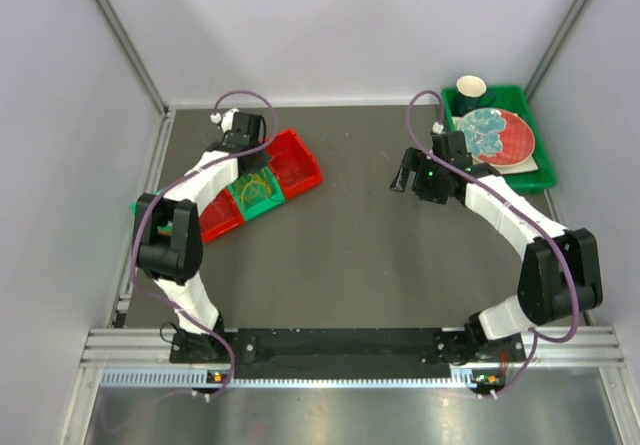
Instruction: Untangle the cables
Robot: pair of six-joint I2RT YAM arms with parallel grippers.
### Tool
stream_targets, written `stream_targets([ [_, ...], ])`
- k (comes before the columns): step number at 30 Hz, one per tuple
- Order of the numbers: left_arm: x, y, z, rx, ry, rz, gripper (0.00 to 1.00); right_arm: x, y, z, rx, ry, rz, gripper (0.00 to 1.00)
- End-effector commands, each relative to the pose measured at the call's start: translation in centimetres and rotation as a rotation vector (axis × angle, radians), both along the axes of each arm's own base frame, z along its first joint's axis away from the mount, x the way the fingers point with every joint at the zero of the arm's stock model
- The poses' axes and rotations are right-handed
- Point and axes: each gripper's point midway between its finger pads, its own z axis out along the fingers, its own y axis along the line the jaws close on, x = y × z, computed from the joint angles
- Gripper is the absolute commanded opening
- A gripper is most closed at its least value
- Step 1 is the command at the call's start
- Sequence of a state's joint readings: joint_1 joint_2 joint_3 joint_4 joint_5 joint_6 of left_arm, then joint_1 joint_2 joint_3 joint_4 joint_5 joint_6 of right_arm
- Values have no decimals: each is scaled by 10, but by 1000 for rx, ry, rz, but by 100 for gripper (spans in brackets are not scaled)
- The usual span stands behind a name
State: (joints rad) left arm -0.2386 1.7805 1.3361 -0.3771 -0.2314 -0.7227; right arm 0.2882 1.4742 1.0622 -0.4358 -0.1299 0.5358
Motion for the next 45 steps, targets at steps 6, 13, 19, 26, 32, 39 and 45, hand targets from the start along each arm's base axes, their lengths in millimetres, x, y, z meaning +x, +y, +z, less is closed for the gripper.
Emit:
stream_targets([
  [6,10,-16,54,-36,-111,-88,0,8,9,26,35,-76,12,86],
  [13,25,-36,82,-95,-200,-163,0,7,9,26,33,-75,11,86],
  [19,55,-41,111,-66,-314,-170,0,6,8,23,27,-67,10,86],
  [26,92,-57,128,-131,-425,-176,0,6,8,19,23,-60,7,86],
  [32,107,-72,101,-122,-439,-267,0,6,7,16,18,-51,7,86],
  [39,74,-89,57,-55,-441,-535,0,6,7,15,18,-51,7,86],
  [45,57,-82,12,19,-329,-603,0,7,9,16,27,-54,9,86],
])
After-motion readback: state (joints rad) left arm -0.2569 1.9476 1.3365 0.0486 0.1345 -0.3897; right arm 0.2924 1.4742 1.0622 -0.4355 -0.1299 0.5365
